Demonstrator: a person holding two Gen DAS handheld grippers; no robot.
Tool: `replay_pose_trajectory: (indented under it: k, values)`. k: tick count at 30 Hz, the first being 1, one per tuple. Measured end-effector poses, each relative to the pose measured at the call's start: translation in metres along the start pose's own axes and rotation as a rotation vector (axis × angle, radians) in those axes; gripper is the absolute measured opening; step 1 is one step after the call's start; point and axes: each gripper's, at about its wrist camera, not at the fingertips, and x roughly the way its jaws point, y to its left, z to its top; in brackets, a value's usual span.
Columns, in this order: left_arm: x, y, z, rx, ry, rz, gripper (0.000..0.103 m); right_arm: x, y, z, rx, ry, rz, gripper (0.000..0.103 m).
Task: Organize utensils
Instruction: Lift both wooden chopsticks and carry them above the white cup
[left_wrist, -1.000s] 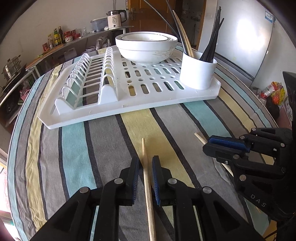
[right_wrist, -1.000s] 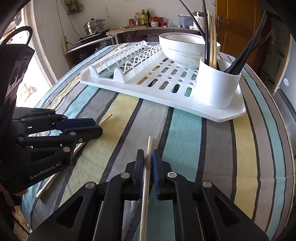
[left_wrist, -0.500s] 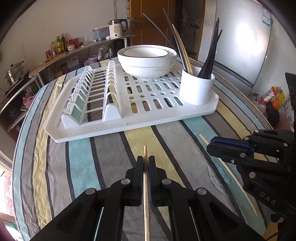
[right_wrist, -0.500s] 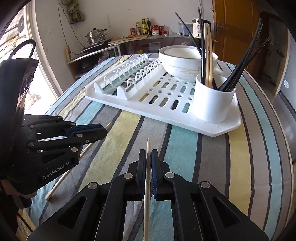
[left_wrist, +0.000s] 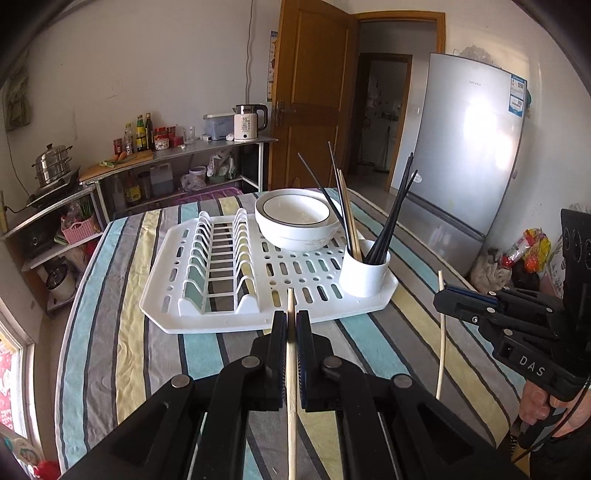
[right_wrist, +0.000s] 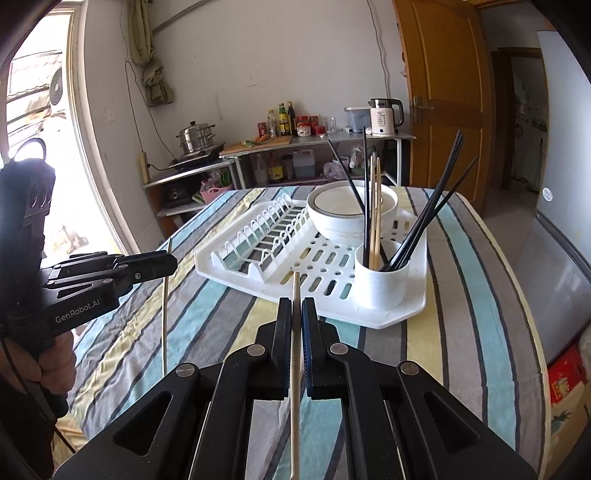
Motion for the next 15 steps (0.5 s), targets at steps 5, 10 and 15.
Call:
replay_pose_trajectory:
  k: [5, 10, 15]
  values:
    - [-0.021, -0.006, -0.002, 0.003, -0.037, -0.015, 0.004, -0.025, -0.001, 0.001, 0.011, -0.057, -0.009, 0.005]
    - [-0.029, -0.014, -0.002, 0.014, -0.050, -0.027, 0.004, -0.036, -0.001, 0.001, 0.014, -0.083, -0.011, 0.005]
    - [-0.033, -0.020, 0.003, 0.017, -0.067, -0.041, 0.004, -0.044, -0.006, 0.005, 0.022, -0.111, -0.012, 0.005]
